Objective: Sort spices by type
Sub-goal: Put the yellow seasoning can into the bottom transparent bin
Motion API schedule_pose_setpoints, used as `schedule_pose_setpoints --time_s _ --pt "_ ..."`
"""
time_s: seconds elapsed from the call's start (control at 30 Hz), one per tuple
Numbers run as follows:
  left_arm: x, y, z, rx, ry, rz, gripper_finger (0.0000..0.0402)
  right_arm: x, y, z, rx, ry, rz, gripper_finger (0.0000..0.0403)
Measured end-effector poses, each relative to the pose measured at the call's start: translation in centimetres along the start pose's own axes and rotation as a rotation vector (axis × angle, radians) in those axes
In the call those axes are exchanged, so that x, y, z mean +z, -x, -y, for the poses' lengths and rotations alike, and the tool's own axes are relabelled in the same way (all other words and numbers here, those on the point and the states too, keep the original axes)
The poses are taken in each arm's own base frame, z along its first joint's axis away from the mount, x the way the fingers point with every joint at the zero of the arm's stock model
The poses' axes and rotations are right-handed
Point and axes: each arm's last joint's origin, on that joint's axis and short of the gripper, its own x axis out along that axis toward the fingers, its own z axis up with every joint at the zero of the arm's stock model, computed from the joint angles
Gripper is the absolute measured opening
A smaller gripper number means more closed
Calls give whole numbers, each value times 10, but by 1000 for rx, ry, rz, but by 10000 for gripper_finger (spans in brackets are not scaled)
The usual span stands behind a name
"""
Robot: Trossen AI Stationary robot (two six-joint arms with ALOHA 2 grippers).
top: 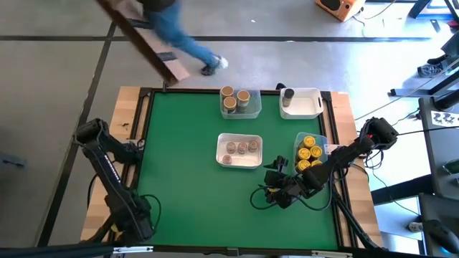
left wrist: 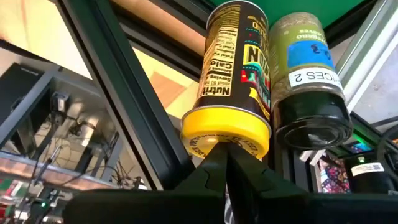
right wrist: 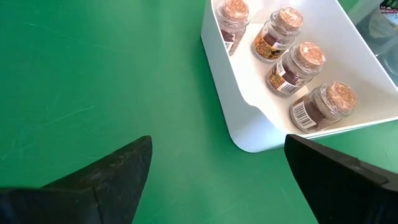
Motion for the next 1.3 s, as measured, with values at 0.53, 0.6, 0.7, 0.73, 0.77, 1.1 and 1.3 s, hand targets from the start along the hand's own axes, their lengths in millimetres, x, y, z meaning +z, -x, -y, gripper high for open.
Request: schedule_pose_setpoints --time_s 0.53,0.6,0.7,0.73,0.77,1.1,1.3 --pt "-4 -2 1 -11 -20 33 4 1 0 0 3 -4 4 364" --pt "-4 -2 1 -11 -34 32 4 1 0 0 3 -4 5 364" --pt "-5 -2 1 -10 -47 25 4 1 0 0 3 -4 5 364" --pt "-5 -2 1 -10 -46 25 4 1 0 0 3 -4 5 364" --pt "-5 -2 1 -10 -46 25 4 1 0 0 3 -4 5 364" --pt "-4 -2 1 -5 -13 27 72 1 0 0 3 -4 4 364" --pt "-3 -1 1 -16 -8 47 151 1 0 0 3 -4 4 364"
